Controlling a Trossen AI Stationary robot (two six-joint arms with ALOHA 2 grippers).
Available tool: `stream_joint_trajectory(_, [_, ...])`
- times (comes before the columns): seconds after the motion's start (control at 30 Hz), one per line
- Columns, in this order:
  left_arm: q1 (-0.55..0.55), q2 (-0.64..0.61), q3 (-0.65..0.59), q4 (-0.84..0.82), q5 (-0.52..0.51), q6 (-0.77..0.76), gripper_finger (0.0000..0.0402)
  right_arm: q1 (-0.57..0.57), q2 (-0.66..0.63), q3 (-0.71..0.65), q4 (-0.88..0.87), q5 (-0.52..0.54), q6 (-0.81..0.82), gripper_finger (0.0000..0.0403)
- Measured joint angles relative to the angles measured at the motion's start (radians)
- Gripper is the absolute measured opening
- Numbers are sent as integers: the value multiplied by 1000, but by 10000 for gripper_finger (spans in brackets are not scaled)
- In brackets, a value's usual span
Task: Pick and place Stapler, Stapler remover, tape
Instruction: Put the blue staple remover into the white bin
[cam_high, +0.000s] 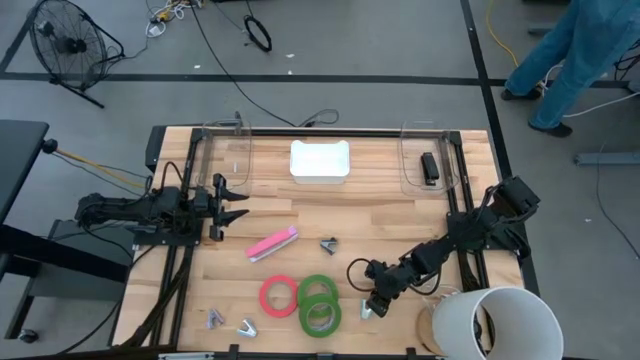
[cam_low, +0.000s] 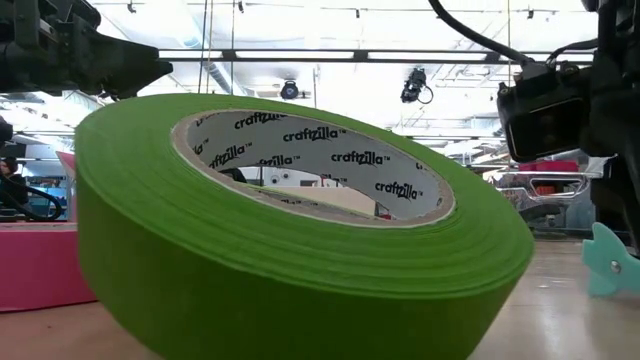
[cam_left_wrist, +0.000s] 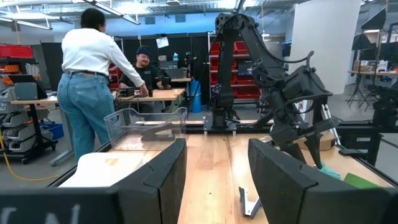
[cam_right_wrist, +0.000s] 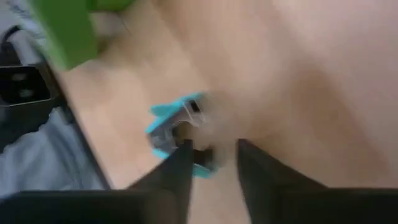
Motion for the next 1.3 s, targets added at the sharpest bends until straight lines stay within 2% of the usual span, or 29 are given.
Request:
stream_joint_trajectory(0.07, [0, 0, 0, 0, 0, 0, 177, 6, 1, 1, 11, -4, -6, 49])
stream_joint_trajectory(0.13, [0, 0, 0, 0, 0, 0, 177, 7, 0, 1, 34, -12, -26, 16])
stream_joint_trajectory(0.33, [0, 0, 0, 0, 0, 0, 177, -3, -6, -3, 27, -13, -63, 2])
stream_joint_trajectory(0.73, [0, 0, 0, 0, 0, 0, 177, -31, -134, -2, -50, -5, -82, 0])
stream_joint_trajectory(0.93, [0, 0, 0, 0, 0, -1, 177, -7, -118, -1, 79, -46, -94, 0])
stream_joint_trajectory(1.1, [0, 0, 0, 0, 0, -1, 177, 5, -113, -1, 41, -41, -110, 0])
stream_joint_trajectory(1.3, [0, 0, 0, 0, 0, -1, 177, 7, -98, -1, 53, -23, -134, 39])
